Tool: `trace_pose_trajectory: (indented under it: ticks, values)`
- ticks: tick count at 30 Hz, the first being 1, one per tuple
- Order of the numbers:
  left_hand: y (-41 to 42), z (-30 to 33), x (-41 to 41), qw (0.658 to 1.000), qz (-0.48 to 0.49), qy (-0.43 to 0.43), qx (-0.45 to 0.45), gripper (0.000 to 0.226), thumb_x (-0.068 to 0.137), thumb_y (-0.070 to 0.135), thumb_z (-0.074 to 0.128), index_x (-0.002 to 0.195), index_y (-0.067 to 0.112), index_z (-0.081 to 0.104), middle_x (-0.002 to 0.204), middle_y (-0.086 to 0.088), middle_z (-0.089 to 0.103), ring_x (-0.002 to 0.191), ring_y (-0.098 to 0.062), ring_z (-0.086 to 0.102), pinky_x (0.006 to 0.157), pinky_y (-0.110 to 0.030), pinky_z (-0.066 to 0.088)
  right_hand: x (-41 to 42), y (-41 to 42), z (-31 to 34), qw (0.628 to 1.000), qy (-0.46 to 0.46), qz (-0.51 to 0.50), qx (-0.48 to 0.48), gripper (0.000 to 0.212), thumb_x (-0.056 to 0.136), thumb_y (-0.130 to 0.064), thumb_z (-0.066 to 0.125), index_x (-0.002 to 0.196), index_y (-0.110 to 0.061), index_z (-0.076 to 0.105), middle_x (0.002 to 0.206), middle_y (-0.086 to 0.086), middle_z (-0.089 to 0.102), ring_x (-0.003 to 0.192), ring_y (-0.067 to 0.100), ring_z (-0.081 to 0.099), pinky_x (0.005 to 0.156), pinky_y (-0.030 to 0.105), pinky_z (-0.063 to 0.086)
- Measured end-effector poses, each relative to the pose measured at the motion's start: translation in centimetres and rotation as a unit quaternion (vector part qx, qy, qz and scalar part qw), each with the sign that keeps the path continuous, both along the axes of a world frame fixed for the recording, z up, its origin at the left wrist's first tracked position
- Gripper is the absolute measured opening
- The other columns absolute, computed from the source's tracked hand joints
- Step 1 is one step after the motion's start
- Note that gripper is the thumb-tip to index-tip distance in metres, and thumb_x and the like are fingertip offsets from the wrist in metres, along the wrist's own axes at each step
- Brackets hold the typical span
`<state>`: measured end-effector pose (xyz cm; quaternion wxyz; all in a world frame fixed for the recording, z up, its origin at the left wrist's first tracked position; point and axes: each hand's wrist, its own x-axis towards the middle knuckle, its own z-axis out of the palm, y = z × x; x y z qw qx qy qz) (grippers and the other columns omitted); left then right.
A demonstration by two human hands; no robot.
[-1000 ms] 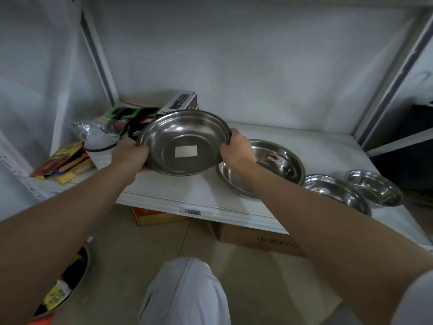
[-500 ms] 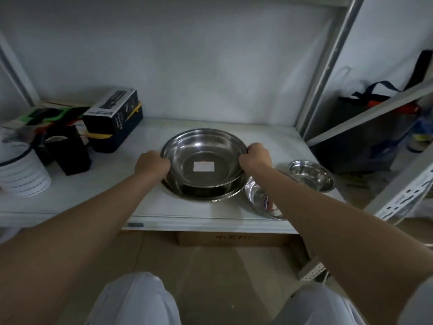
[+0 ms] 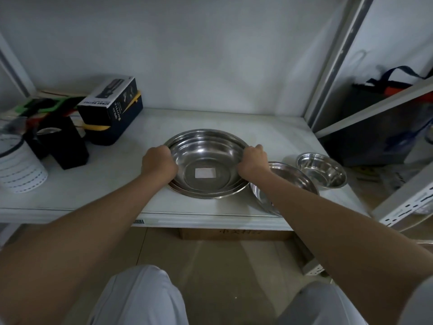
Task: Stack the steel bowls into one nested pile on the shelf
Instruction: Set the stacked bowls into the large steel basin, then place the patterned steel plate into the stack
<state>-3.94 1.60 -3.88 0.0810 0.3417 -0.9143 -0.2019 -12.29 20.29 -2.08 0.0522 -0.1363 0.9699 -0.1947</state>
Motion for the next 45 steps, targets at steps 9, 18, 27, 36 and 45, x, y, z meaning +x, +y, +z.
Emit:
trace_pose_trajectory:
  ticks: [9, 18, 27, 36, 45]
  values:
    - [2.4, 0.2, 0.3, 0.997, -0.070, 0.015, -0.026, 0.022, 0.082, 0.016, 0.066, 0.102, 0.007, 0.065, 0.104, -0.006, 0.061, 0.093, -0.028, 0.061, 0.073, -0.037, 0.055, -0.1, 2.9, -0.1, 0.997, 0.046, -0.006, -0.055, 0.035, 0.087, -0.007, 0.051, 0.121, -0.004, 0.059, 0.126, 0.017, 0.048, 0.118, 0.036, 0.044, 0.092, 0.037, 0.041]
    - [11.1, 1.5, -2.5, 0.981, -0.185, 0.031, 0.054, 0.029, 0.087, 0.022, 0.054, 0.113, 0.015, 0.066, 0.108, -0.002, 0.069, 0.103, -0.025, 0.063, 0.085, -0.033, 0.045, 0.0, 12.1, -0.2, 0.994, -0.012, -0.112, 0.005, 0.043, 0.085, -0.016, 0.052, 0.128, -0.014, 0.054, 0.131, 0.015, 0.051, 0.122, 0.036, 0.048, 0.101, 0.053, 0.044]
    - [13.8, 0.6, -2.9, 0.977, -0.191, 0.046, 0.084, 0.025, 0.088, 0.018, 0.055, 0.109, 0.012, 0.067, 0.104, -0.008, 0.071, 0.100, -0.026, 0.065, 0.091, -0.040, 0.052, -0.9, 15.0, -1.8, 0.983, -0.070, -0.147, -0.079, 0.021, 0.091, -0.005, 0.051, 0.109, -0.002, 0.061, 0.082, 0.007, 0.058, 0.073, 0.020, 0.057, 0.067, 0.031, 0.046]
    - [14.7, 2.0, -3.0, 0.959, -0.184, 0.094, 0.196, 0.036, 0.093, 0.032, 0.049, 0.123, 0.017, 0.059, 0.119, -0.005, 0.066, 0.111, -0.025, 0.060, 0.096, -0.036, 0.046, -1.3, 16.2, 2.2, 0.984, 0.041, -0.134, -0.112, 0.020, 0.086, -0.003, 0.052, 0.099, 0.001, 0.065, 0.071, 0.005, 0.054, 0.064, 0.020, 0.053, 0.065, 0.034, 0.050]
    - [10.7, 5.0, -2.0, 0.944, -0.140, 0.130, 0.269, 0.035, 0.091, 0.036, 0.049, 0.122, 0.023, 0.058, 0.108, 0.001, 0.069, 0.102, -0.021, 0.064, 0.096, -0.041, 0.051, -1.1, 11.4, 6.7, 0.974, 0.154, -0.104, -0.131, 0.031, 0.082, 0.004, 0.051, 0.111, 0.001, 0.062, 0.107, 0.017, 0.064, 0.096, 0.033, 0.063, 0.083, 0.048, 0.057]
